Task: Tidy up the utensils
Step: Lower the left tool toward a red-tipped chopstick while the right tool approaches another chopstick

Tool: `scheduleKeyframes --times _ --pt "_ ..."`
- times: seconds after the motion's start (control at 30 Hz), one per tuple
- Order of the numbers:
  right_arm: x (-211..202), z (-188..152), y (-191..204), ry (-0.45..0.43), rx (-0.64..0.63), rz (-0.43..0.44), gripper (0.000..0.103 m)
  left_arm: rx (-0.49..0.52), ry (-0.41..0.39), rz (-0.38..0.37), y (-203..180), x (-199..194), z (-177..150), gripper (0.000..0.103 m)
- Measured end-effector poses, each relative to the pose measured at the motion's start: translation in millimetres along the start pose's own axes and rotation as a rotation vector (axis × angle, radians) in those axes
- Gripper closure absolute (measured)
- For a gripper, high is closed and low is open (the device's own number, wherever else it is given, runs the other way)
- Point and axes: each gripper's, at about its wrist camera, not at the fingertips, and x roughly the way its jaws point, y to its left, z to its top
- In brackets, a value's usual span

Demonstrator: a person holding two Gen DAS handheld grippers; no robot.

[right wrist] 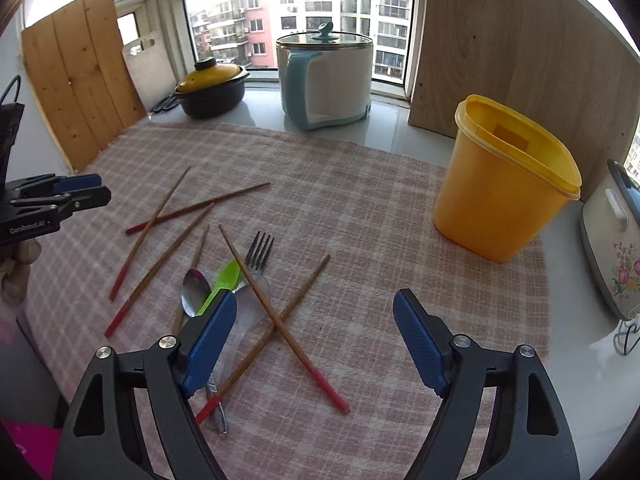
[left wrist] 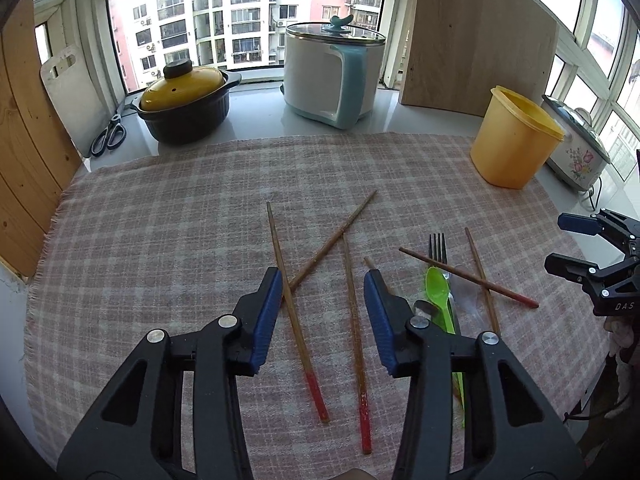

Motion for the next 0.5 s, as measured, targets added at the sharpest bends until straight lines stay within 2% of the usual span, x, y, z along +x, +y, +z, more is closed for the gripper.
scheduleKeyframes --times 0.1,0.2,0.23,0.3,0.43,0.5 --pt "13 3 3 0.045 -0.026 0.03 0.027 -0.029 0.043 -0.008 9 15 2 0.068" --pt "27 6 0 0.09 -0.022 0.036 0.028 -0.045 0.068 -0.01 17 28 4 0.069" --pt "31 7 -2 0.103 -0.017 0.04 0.03 -0.05 0.076 -0.011 20 31 5 0.07" --pt "40 9 -6 0.131 0.006 0.045 0.042 -0.075 0.096 -0.03 25 40 8 0.07" --pt "53 13 -16 0.161 0.069 0.062 0.045 -0.146 0.129 -0.06 40 57 13 0.071" --pt "61 13 -22 0.18 0.105 0.062 0.051 -0.156 0.14 -0.056 44 64 16 0.071"
